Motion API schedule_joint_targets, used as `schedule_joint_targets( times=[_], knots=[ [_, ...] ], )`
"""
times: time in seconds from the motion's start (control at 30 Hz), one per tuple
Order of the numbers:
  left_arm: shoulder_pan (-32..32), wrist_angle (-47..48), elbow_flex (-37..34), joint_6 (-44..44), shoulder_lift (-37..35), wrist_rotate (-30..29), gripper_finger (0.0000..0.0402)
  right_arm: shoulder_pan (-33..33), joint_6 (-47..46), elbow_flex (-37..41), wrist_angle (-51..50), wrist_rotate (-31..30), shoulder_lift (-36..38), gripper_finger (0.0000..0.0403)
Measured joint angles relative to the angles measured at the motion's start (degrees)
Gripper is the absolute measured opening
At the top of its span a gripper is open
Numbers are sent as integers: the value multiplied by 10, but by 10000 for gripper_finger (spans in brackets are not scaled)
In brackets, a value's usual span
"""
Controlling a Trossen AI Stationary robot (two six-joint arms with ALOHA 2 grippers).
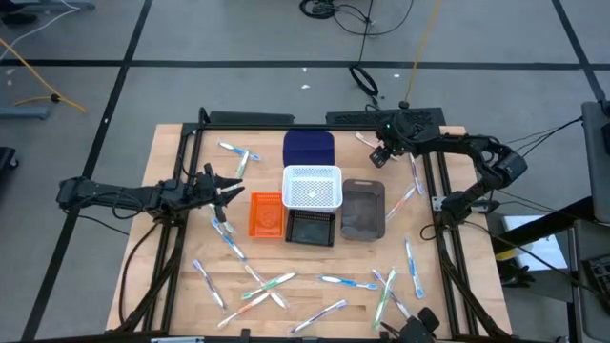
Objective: Pick & Place Toothbrushes
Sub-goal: Put the orange toothbrush into the orange basket
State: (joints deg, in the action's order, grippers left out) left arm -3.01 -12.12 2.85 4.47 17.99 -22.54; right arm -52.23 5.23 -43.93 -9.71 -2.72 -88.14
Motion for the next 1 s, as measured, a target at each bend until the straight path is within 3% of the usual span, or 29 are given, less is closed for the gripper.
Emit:
schedule_joint_targets(
  times=[0.87, 1.0],
  knots=[
    [0, 0, 0, -2, 0, -1, 120, 0, -3, 34, 2, 0, 1, 207],
    [0, 0, 0, -1, 0, 0, 120, 0, -3, 34, 0, 0, 1, 191]
  ],
)
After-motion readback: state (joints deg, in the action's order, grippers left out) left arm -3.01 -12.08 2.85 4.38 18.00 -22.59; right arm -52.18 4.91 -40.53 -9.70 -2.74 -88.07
